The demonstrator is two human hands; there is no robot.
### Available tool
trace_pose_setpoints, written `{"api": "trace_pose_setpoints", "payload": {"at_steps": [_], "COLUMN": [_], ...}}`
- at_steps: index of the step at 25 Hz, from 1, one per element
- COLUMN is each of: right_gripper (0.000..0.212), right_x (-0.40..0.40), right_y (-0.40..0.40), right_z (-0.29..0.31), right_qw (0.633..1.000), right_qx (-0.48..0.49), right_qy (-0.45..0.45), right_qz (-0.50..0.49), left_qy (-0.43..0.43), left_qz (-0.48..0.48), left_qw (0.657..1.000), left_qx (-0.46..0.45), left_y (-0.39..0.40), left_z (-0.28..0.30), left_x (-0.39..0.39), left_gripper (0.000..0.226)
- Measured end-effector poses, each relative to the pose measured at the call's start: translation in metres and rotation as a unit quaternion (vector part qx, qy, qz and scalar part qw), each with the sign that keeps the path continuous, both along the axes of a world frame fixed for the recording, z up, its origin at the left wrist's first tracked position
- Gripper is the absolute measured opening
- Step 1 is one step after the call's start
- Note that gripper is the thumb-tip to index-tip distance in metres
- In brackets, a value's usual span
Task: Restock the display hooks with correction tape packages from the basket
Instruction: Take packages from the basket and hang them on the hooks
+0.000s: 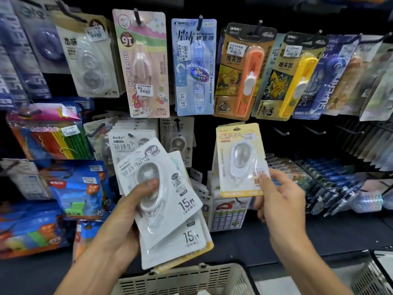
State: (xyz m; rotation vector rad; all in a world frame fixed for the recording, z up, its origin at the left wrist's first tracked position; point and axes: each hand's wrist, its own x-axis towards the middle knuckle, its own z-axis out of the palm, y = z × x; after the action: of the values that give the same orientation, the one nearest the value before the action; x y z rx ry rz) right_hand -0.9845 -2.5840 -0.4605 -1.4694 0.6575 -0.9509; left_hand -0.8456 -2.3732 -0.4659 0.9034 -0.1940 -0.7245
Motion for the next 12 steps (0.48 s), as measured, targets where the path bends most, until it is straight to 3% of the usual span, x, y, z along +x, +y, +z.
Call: {"api": "trace_pose_setpoints", "payload": {"at_steps": [3, 9, 12], "right_gripper": [0.017, 0.012, 0.052], "right_x": [-0.008, -0.012, -0.004], "right_y": [-0.005, -0.011, 0.002], "right_z": [0.003, 0.008, 0.004], "right_qw": [1.000, 0.998, 0.983], "right_qx": [-0.026, 0.055, 0.164], "right_qy": [0.006, 0.032, 0.062], "right_qz": [-0.016, -0.017, 0.055], "left_qy": [0.006, 0.002, 0.003], "left_qz": [-0.001, 0.023, 0.019], "left_qw": [1.000, 0.999, 0.999], "left_qx": [-0.007, -0.032, -0.040], "left_y": [0.000, -0.001, -0.005], "left_z": [0.004, 0.006, 0.006], "left_x": [-0.004, -0.005, -0.009], "left_gripper": [0.034, 0.030, 0.025]}}
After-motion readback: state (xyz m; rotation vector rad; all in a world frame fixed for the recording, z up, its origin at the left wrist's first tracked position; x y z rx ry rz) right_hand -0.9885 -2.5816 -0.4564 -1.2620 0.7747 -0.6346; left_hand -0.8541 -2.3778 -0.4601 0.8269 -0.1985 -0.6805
